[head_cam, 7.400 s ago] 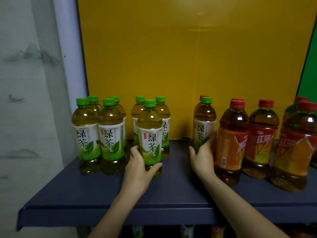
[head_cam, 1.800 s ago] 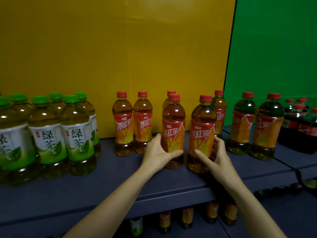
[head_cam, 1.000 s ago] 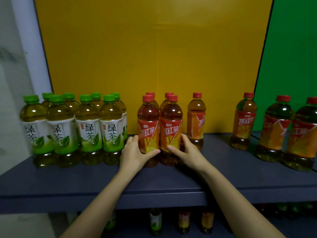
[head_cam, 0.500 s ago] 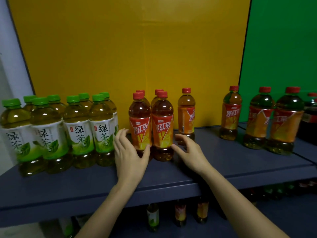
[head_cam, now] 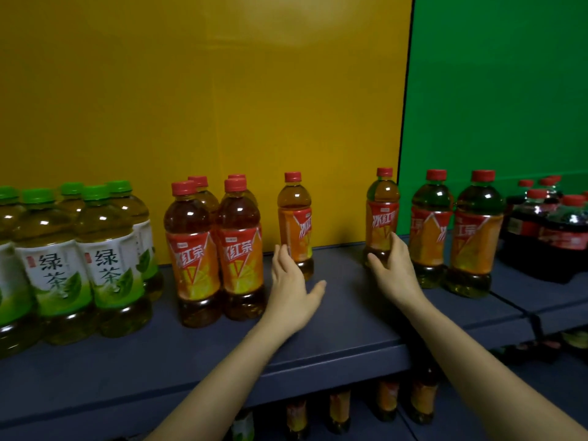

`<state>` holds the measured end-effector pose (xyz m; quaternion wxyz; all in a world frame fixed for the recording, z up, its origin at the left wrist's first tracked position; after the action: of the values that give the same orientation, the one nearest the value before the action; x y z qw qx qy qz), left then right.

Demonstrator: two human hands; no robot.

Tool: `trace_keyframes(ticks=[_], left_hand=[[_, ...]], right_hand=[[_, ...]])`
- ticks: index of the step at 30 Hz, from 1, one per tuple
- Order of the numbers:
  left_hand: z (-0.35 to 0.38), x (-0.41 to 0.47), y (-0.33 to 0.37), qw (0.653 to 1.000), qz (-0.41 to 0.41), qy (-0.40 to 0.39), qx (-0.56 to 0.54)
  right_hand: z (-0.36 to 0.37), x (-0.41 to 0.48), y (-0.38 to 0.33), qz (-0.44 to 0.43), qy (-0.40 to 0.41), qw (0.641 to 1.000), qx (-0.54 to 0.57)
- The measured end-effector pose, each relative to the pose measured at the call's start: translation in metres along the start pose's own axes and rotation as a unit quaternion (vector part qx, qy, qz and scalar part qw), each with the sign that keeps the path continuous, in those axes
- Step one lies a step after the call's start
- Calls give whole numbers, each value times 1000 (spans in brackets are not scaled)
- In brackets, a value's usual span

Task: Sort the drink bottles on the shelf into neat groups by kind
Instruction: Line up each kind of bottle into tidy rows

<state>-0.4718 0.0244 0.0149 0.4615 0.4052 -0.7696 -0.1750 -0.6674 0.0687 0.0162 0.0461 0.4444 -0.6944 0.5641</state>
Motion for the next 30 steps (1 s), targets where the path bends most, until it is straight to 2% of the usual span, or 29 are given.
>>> trace_keyframes(ticks=[3, 10, 16, 20, 24, 30], left_hand=[[18, 29, -8, 996, -82, 34, -4], [28, 64, -35, 978, -138, 157, 6], [31, 68, -48, 979, -155, 128, -29], [31, 61, -49, 982, -151, 109, -35], [33, 55, -45, 986, -141, 93, -9], [24, 52, -38, 984, -125, 118, 33]], right_hand=[[5, 22, 11, -8, 7, 1000, 6], [27, 60, 45, 68, -16, 996, 63], [38, 71, 55, 72, -14, 995, 71], [50, 66, 50, 59, -43, 995, 73], [63, 53, 32, 7, -77, 994, 76], [80, 35, 8, -61, -151, 982, 91]])
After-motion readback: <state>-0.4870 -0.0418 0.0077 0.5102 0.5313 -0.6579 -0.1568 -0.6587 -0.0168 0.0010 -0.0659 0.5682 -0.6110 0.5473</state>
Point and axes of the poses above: each hand's wrist, its own x-axis towards the middle knuckle, its own z-axis out of the palm, y = z × x, the point moved 9 cm from there along x, towards the middle knuckle, and after that the axes turned 9 degrees about y, right-handed, at the moved point
